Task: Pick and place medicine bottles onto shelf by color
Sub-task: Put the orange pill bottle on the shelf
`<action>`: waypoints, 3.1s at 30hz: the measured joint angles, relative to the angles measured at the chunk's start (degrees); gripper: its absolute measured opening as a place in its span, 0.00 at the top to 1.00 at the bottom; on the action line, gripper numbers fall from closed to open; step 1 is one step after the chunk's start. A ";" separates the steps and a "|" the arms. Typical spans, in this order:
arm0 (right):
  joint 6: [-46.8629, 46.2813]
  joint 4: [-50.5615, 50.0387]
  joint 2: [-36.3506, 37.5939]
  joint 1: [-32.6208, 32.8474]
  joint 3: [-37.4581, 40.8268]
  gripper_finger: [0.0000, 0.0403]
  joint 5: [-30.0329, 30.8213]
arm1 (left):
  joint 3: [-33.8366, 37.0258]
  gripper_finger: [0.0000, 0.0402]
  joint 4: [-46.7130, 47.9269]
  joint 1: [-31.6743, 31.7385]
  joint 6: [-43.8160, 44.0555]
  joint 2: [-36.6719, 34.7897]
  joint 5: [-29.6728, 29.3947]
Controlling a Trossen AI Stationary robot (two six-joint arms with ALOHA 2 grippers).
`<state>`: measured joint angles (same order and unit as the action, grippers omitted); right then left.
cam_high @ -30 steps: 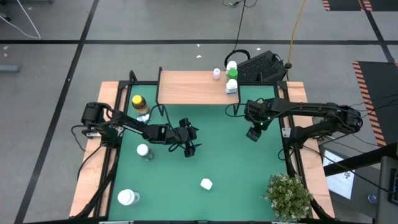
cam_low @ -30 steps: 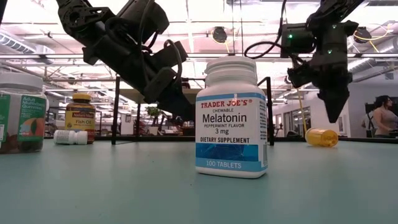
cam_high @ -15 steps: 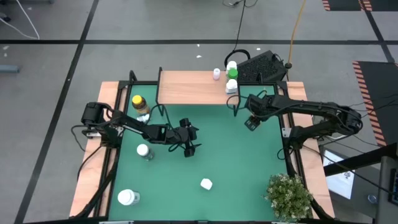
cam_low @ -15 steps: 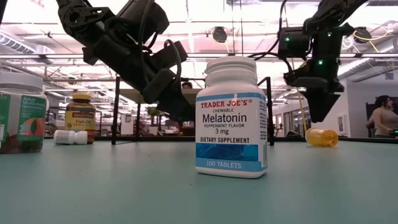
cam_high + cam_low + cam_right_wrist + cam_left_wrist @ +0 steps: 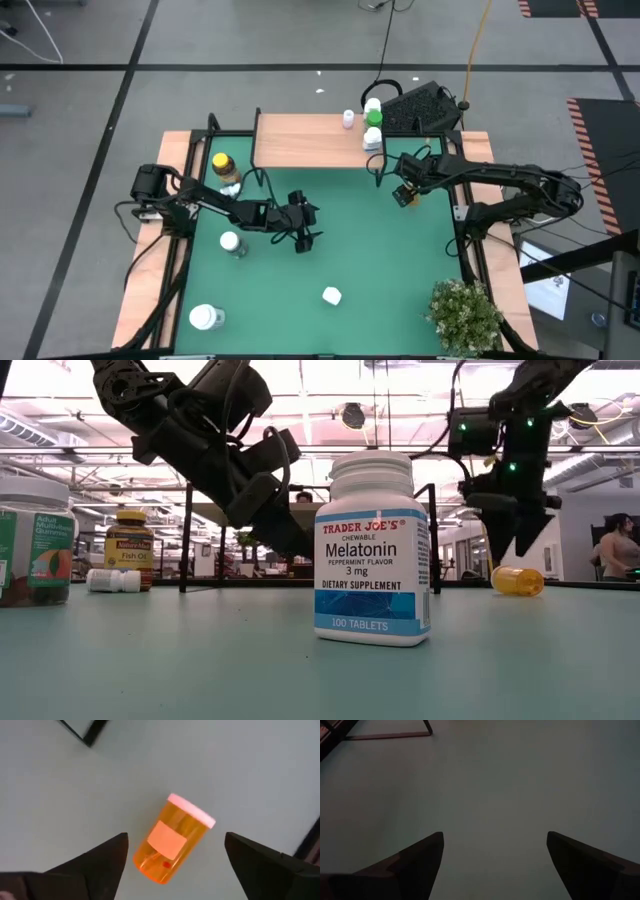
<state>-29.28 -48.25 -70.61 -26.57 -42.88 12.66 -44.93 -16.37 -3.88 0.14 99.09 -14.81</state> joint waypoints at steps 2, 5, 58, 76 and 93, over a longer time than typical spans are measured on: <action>-0.19 2.40 0.00 -0.59 2.69 0.19 -3.36 | 0.00 0.11 -0.02 0.00 0.01 0.00 0.01; -0.94 7.31 -0.02 -1.13 6.49 0.21 -5.34 | 0.00 0.11 -0.06 0.00 0.05 0.00 0.05; 44.61 95.69 -13.90 42.05 10.01 0.54 6.78 | -0.07 0.11 -37.42 -9.29 -10.75 0.00 0.11; 46.24 102.10 -17.29 40.61 9.99 0.53 6.65 | -3.47 0.11 -33.79 -7.85 -11.66 0.00 -0.28; 43.42 102.23 -17.29 40.61 9.99 0.52 6.80 | -5.20 0.48 -29.07 -7.14 -13.08 0.00 -2.22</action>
<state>14.15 53.98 -87.90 14.04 -32.88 19.46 -50.13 -45.44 -11.02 -12.94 99.09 -17.03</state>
